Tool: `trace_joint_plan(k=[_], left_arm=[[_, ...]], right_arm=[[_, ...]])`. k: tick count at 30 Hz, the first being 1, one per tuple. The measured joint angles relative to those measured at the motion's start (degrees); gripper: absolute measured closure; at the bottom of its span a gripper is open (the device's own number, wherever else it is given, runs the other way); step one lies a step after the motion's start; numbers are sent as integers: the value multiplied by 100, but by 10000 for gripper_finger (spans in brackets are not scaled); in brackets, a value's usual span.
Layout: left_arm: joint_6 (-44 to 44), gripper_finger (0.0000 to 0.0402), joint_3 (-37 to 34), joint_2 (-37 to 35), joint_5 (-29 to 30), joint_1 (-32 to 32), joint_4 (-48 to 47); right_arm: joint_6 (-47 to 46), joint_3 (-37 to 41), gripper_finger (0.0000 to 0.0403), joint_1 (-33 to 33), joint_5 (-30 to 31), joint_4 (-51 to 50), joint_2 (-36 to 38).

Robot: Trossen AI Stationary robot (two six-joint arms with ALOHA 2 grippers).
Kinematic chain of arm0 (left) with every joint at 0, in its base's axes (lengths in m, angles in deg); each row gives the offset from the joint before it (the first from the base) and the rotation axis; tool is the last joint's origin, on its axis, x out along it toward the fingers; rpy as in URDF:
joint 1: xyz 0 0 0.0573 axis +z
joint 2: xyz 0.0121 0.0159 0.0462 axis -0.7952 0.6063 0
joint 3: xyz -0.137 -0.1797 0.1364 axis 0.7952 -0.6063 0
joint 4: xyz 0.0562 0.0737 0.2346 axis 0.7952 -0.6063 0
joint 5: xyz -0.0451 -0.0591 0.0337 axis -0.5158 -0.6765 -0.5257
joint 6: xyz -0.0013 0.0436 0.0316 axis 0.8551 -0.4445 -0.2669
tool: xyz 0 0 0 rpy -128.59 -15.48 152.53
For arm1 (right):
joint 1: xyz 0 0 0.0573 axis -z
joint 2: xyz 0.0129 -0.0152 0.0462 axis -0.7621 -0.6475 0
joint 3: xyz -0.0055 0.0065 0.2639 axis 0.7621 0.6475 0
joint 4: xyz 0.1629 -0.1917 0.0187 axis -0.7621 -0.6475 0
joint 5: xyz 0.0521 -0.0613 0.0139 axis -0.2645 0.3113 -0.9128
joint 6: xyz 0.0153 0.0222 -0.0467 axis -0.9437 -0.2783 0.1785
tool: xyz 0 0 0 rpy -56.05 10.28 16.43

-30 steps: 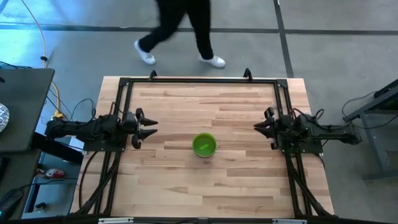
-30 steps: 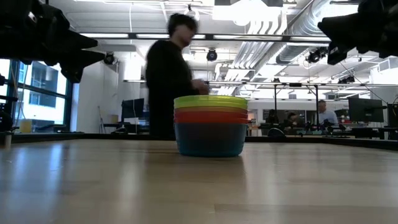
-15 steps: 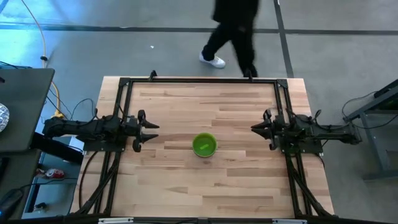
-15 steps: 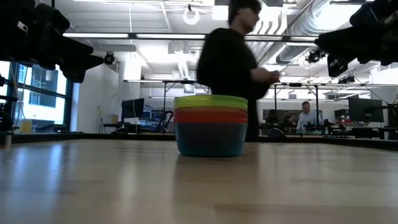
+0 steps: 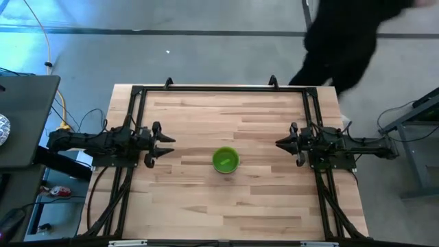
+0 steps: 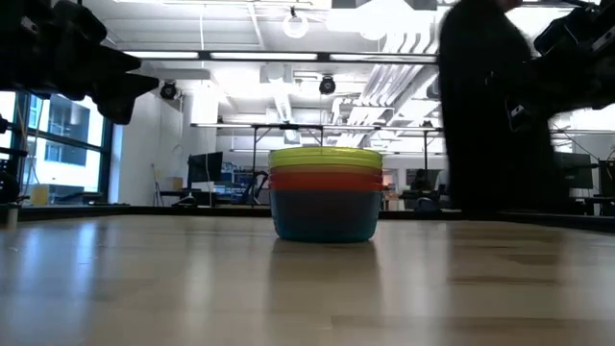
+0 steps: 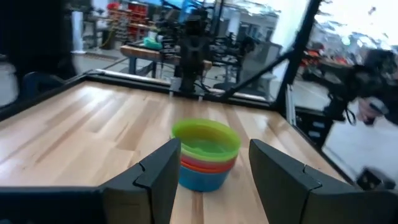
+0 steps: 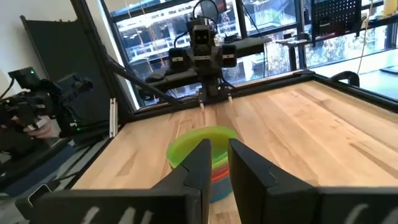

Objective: Nest bowls inside each other
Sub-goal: Return to Home Position

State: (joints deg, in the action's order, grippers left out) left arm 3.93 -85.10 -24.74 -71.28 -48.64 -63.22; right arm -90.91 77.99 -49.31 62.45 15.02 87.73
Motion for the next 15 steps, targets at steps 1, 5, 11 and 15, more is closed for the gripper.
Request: trace_joint_plan(k=[1,5,11,15], left_arm=[[102,220,0,0,85,0,19],[281,220,0,0,-191,0,205],[26,220,1,0,-704,5,691],[-64,220,2,-2,-449,7,725]], right_arm=[[11,0,359,0,-4,0,2],[-186,0,359,0,-401,56,2],[528,-2,359,0,-856,116,2],[1465,-4,359,2,-573,92,2]])
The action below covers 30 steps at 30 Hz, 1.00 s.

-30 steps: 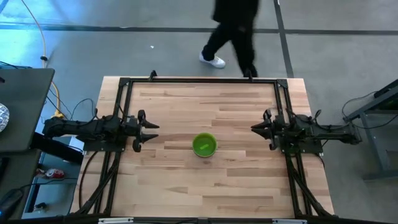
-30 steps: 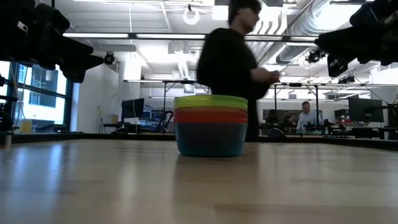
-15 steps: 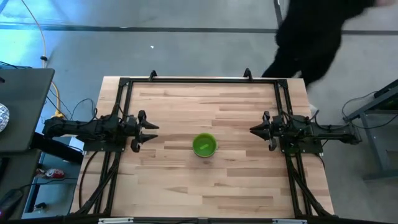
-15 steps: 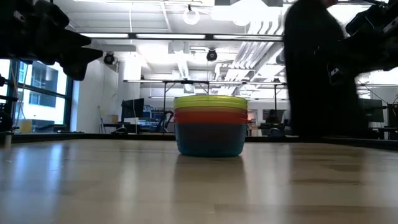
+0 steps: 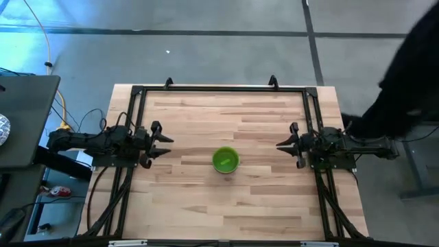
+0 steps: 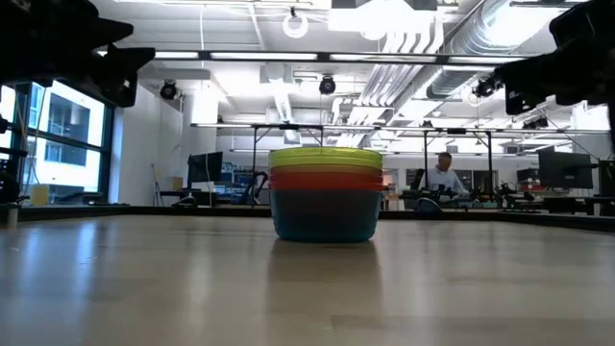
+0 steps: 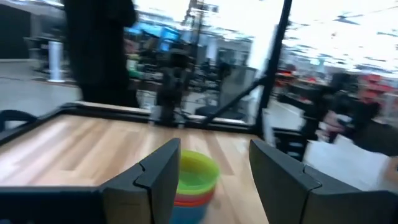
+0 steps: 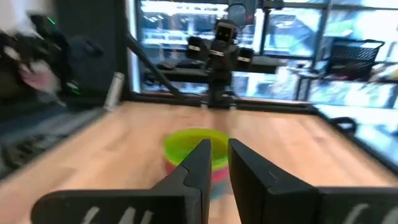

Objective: Nest bowls inside each other
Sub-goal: Return to Home Position

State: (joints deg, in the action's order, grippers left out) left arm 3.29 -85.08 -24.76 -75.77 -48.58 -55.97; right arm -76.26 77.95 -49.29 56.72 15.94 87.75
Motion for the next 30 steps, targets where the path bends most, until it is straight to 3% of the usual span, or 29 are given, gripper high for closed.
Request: trace_joint_plan(k=[4,8,19,25,30], left_arm=[[8,220,0,0,772,0,-9],[-47,220,0,0,1318,0,-10],[-195,220,0,2,924,-7,-152],[-1397,220,0,2,917,-8,-306],[-1514,220,0,2,918,-9,-310]], right_arm=[[630,-4,359,0,412,-89,0],[734,-4,359,-2,358,-84,0],[461,-4,359,-2,287,-49,0],[468,-4,359,-2,305,-42,0],[474,-4,359,-2,440,-44,0]])
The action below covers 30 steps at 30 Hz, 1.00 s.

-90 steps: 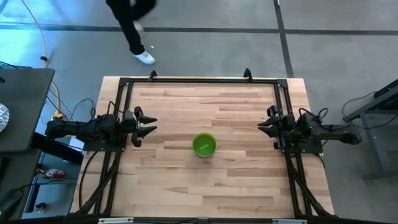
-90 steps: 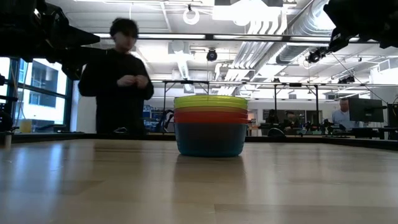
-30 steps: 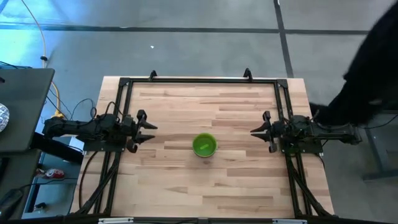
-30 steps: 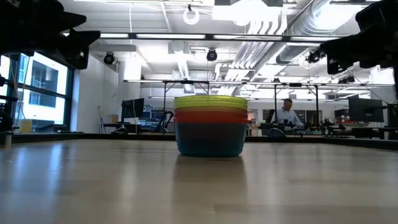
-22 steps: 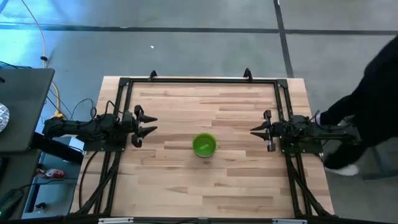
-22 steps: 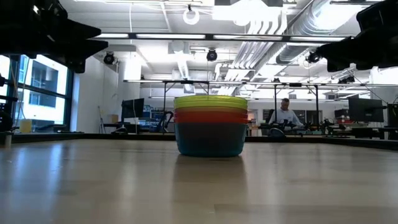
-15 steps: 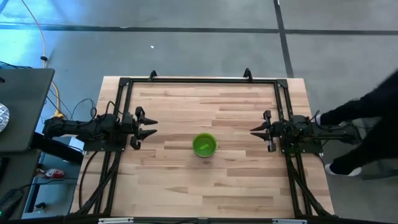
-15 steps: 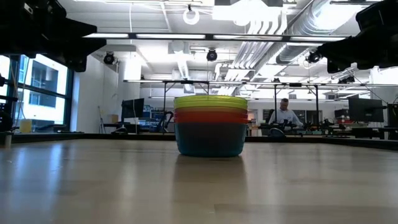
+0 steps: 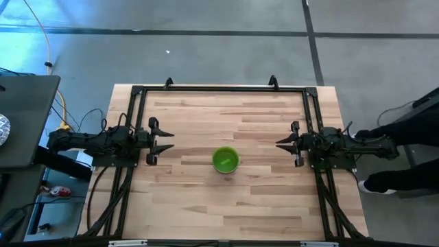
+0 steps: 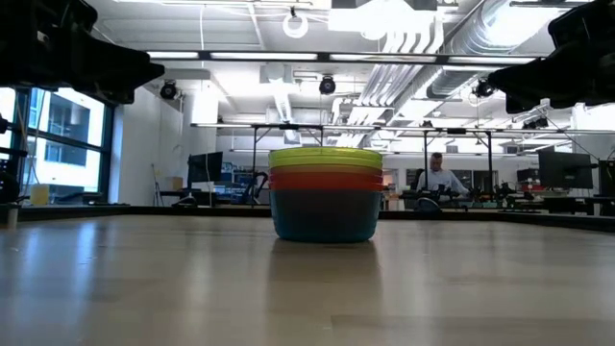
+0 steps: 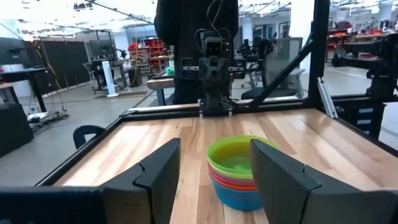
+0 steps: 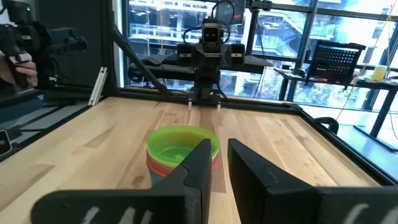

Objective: Nest bowls inside each other
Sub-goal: Return to Home Position

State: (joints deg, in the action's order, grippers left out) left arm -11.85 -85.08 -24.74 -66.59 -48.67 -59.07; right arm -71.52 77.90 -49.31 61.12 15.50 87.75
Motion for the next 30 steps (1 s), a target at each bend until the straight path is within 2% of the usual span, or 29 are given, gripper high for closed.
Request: trace_joint_plan(k=[30], left_arm=[[161,220,0,0,0,0,0]], right_arm=[[-2,-4,359,0,-2,-50,0]])
